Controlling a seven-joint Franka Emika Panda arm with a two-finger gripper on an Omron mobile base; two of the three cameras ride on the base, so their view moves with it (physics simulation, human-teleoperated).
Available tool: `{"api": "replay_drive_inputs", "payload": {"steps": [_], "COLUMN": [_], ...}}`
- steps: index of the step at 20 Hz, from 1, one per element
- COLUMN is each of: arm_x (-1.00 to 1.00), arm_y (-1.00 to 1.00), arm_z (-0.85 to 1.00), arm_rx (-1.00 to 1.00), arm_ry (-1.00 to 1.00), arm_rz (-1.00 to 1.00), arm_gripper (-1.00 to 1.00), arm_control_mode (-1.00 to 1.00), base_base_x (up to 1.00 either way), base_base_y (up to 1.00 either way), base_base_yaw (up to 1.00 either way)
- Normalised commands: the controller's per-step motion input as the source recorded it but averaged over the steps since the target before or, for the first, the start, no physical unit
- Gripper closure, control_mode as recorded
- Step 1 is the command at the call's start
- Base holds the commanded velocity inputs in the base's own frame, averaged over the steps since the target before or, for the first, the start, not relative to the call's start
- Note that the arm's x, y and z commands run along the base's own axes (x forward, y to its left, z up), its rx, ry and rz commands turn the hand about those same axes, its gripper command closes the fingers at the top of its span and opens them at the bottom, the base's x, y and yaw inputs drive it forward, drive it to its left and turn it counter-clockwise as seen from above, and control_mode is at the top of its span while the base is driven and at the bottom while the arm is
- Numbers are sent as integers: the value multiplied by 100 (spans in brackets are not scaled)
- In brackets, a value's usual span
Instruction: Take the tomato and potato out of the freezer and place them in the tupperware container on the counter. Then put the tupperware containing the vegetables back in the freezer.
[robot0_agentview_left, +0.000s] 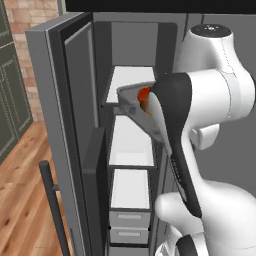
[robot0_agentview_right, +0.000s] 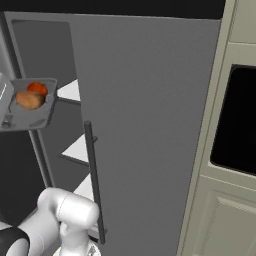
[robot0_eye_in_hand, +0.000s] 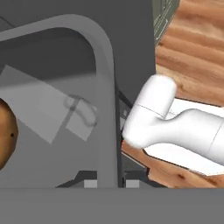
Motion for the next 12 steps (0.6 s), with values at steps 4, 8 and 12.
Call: {"api": "replay_drive_inputs", "payload": {"steps": [4, 8, 12], "arm_x": [69, 69, 74], "arm_y": [34, 24, 19], "arm_z": [-12, 0, 0], "arm_rx": [0, 2, 5], "arm_ry": [-8, 0, 0], "arm_rz": [-17, -12, -8], "arm_gripper": [100, 100, 100], "arm_control_mode": [-100, -100, -100], "base_base_x": [0, 0, 0], "base_base_y": [0, 0, 0], "base_base_yaw": [0, 0, 0]}}
